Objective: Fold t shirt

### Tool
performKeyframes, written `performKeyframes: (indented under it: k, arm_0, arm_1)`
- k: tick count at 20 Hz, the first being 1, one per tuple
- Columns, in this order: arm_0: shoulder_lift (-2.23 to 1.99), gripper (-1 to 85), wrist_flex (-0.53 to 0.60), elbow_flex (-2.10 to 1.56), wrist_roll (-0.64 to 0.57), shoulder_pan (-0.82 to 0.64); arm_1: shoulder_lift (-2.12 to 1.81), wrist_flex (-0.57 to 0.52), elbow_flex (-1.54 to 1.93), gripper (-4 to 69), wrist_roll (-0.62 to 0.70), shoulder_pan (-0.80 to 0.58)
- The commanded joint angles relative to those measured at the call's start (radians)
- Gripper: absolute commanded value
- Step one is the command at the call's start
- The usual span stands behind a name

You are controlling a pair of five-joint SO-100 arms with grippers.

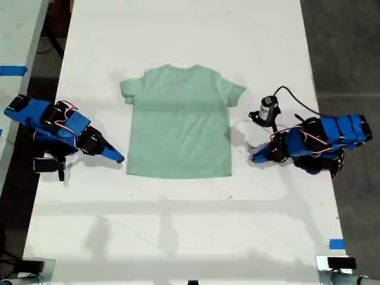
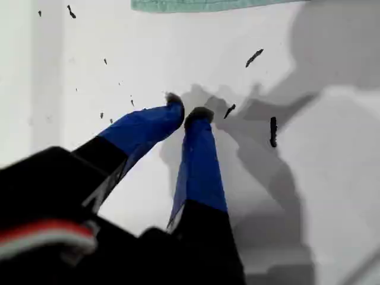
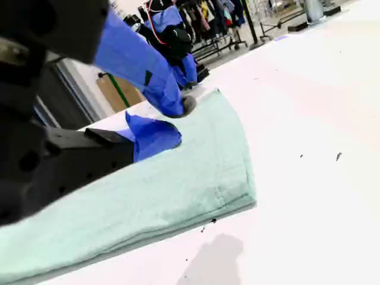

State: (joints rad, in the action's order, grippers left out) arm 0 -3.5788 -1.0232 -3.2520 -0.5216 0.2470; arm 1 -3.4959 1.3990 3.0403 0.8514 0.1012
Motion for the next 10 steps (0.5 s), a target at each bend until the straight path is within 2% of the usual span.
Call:
performKeyframes:
  k: [1, 3, 6, 10]
  arm_0:
    - [-0.008, 3.7, 0.011, -0.043, -0.006, -0.009]
    - [-0.008, 3.7, 0.011, -0.043, -0.006, -0.009]
    - [-0.008, 3.7, 0.011, -0.043, -0.006, -0.009]
    - [-0.008, 3.7, 0.011, -0.043, -0.006, -0.009]
  arm_1:
    - [-0.006, -0.525, -0.069, 5.0, -0.629, -0.181]
    - [0.058, -0.509, -0.195, 8.5, -0.589, -0.224]
    - [0.428, -0.454, -0.505, 13.4, -0.508, -0.299]
    - [0.887, -0.272, -0.931, 20.3, -0.359, -0.509]
